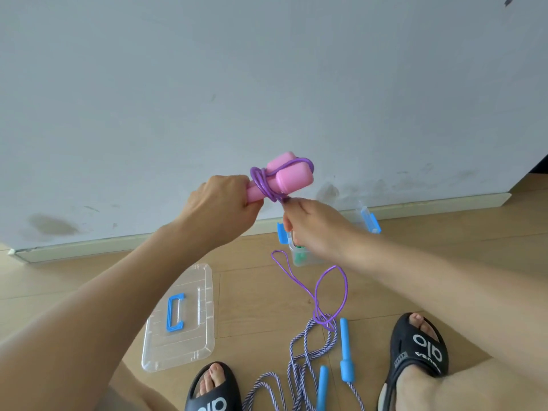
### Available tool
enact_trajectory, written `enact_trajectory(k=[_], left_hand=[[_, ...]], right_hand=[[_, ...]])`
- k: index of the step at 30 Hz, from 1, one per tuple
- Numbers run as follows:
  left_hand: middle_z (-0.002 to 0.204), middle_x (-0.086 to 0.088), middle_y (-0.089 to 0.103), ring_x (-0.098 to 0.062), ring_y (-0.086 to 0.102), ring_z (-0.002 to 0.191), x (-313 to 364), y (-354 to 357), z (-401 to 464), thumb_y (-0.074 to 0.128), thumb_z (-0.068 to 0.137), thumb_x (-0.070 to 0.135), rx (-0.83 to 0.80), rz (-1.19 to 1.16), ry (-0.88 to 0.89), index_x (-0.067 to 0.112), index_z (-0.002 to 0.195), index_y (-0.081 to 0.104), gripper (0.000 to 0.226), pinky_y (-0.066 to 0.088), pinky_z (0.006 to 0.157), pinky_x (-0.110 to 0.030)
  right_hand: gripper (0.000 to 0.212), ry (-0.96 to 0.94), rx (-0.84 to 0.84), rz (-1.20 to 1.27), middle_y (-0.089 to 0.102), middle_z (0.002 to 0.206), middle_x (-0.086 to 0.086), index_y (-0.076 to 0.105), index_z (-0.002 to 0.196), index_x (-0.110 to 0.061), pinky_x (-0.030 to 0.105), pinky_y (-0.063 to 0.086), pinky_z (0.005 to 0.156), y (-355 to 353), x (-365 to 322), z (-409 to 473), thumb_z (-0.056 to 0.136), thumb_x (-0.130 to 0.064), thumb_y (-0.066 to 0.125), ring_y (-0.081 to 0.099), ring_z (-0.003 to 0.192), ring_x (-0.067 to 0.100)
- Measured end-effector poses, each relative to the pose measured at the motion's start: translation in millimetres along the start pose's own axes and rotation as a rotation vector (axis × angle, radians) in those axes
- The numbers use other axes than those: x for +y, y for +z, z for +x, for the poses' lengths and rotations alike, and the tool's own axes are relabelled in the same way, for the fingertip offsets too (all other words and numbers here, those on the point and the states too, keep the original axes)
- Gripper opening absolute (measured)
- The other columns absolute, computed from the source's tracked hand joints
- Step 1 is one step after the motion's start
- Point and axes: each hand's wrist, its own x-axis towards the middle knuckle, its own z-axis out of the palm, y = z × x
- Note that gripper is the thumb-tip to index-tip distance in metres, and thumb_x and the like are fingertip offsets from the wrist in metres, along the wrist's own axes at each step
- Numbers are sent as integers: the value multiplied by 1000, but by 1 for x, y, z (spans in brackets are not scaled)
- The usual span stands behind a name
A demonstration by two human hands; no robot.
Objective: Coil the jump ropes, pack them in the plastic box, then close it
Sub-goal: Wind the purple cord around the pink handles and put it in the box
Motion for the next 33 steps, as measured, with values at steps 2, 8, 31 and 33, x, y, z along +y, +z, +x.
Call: enact_trajectory(k=[2, 8, 31, 33], left_hand=[[68, -2, 53, -33, 55, 67, -1, 0, 5, 45, 94, 39, -10, 74, -60, 20, 72, 48, 29, 36, 56, -33], [70, -3, 45, -32, 50, 67, -5, 7, 5, 45, 96, 35, -101, 312, -55, 16, 77, 46, 27, 38, 61, -32], [48, 10, 36, -11, 31, 44, 33, -23, -28, 63, 68, 29, 175, -228, 317, 21, 66, 46, 20, 29, 47, -25], [49, 7, 37, -17, 26, 49, 28, -30, -22, 69, 69, 17, 200, -306, 207, 14, 63, 49, 22, 25, 46, -18]], right_hand=[[34, -34, -13, -125, 54, 75, 7, 44, 89, -9, 38, 38, 68, 8, 0, -7, 105, -36, 29, 49, 71, 28], [25, -367, 111, -625, 39, 65, -6, 41, 81, -18, 35, 28, 57, 2, -13, -27, 99, -35, 44, 46, 66, 29], [36, 425, -48, -122, 42, 44, -7, 41, 60, -20, 18, 28, 43, -32, 23, 30, 93, -10, 49, 36, 40, 8], [38, 235, -146, 121, 27, 44, -5, 33, 58, -18, 18, 15, 41, -23, 29, 32, 95, -24, 37, 21, 40, 14]])
